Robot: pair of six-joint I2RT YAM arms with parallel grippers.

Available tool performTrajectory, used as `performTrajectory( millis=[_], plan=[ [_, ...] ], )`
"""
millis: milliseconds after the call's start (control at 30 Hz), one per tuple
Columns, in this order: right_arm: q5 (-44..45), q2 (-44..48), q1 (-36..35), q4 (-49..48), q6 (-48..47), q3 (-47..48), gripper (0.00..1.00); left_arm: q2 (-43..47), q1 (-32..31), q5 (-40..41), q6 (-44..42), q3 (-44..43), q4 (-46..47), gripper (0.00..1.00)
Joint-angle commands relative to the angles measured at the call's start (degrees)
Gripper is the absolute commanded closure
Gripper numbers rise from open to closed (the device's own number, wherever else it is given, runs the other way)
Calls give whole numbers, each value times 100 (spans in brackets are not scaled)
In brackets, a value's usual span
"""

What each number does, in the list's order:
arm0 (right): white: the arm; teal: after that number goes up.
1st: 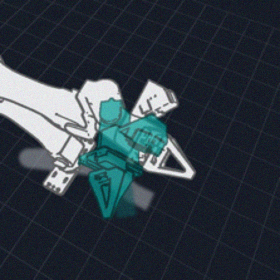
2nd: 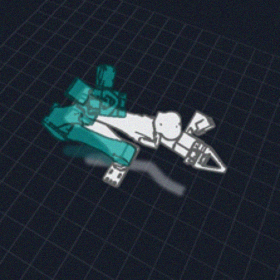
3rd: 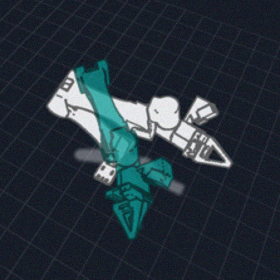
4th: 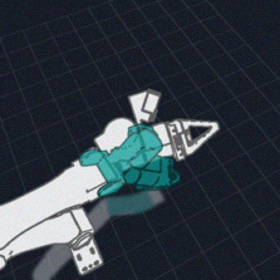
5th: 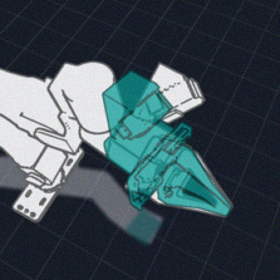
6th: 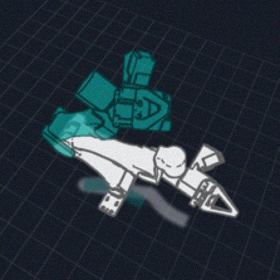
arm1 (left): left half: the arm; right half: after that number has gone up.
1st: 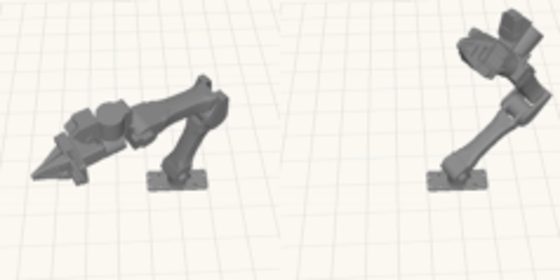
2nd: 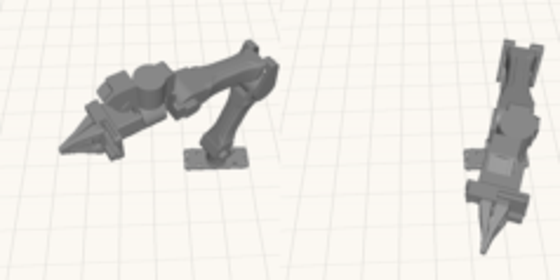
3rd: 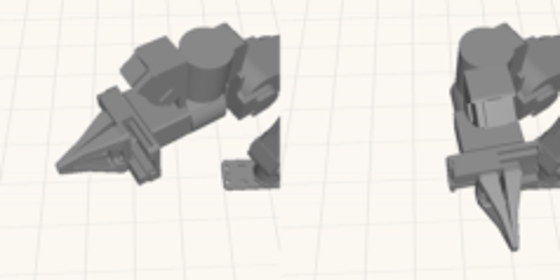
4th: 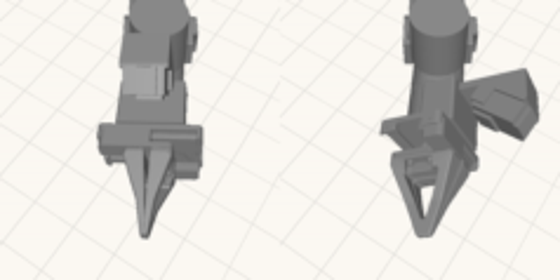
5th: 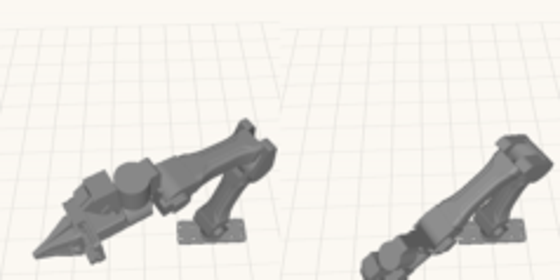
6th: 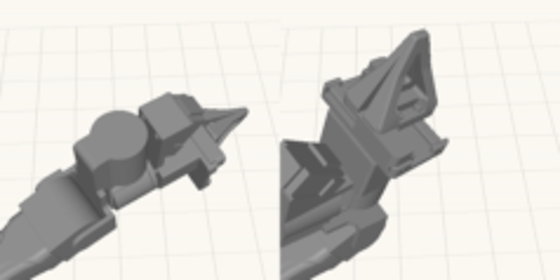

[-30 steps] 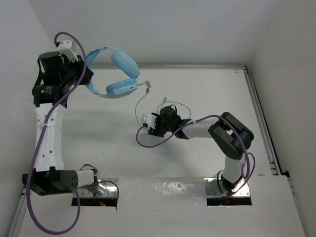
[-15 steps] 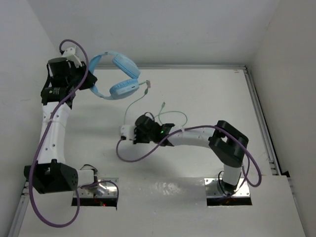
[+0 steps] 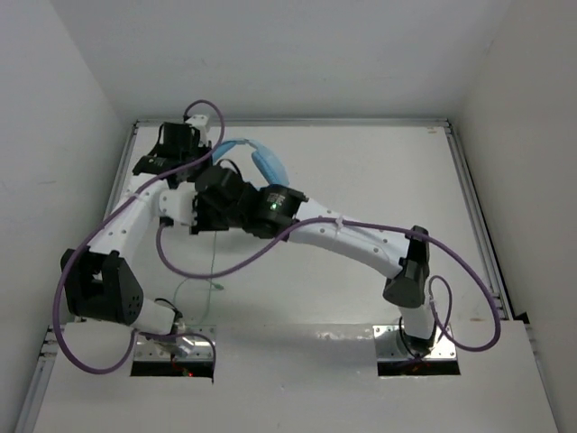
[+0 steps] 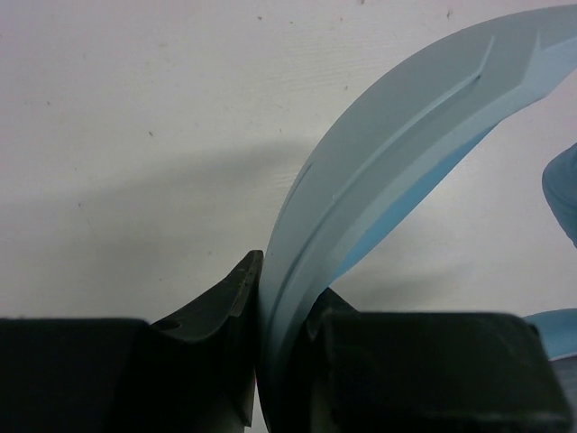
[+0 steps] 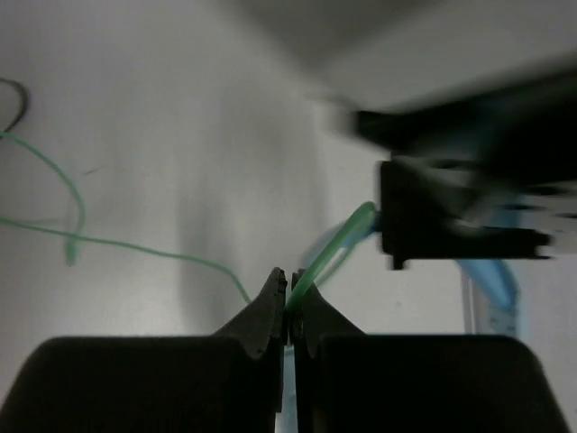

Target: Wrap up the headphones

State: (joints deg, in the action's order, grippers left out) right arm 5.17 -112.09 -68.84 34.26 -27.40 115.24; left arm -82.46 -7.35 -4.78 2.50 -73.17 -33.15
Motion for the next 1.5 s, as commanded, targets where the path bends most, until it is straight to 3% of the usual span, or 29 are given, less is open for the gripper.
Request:
performTrajectory(
  millis=[0,200,433,567,600,700,800,900,1000,1067,1200,1333,1467],
  plan=[
    [528,-225,711,651,251,937,100,309,-177,160,-459,-5,406,100],
    [617,143,1513,723,911,1229,100,686,-1030,1487,-1435,372,870,100],
    [1450,460,2163,643,780,1105,100,784,-1681,1671,-2104,654,853,100],
    [2023,530,2331,1264,875,1220,100,863,-2032,3488,-2552,1198,1704,100],
    [1884,548,2331,1459,990,1298,100,854,-2059,4153,-2657,1252,2150,100],
    [874,776,2322,1812,1324,924,100,836,-2051,4573,-2965,1182,2540,100],
    [1282,1119,2331,1418,1378,283,100,959,-2103,4144,-3386,1120,2524,100],
    [2614,1172,2340,1039,992,34,100,1091,-2235,4020,-3537,1286,2524,100],
    [3776,997,2340,1056,596,121,100,1153,-2384,4500,-3782,1532,2873,100],
    [3983,970,2357,1039,508,122,100,1170,-2420,4556,-3871,1577,2937,100],
    [3098,1591,2542,14,437,-808,100,1319,-2420,3339,-3600,1516,2228,100],
    [1160,2357,3007,-1636,717,-1810,100,1337,-2411,2124,-2853,1262,1356,100],
    [284,2745,3437,-2713,1157,-2689,100,1355,-2411,928,-2457,805,609,100]
  ],
)
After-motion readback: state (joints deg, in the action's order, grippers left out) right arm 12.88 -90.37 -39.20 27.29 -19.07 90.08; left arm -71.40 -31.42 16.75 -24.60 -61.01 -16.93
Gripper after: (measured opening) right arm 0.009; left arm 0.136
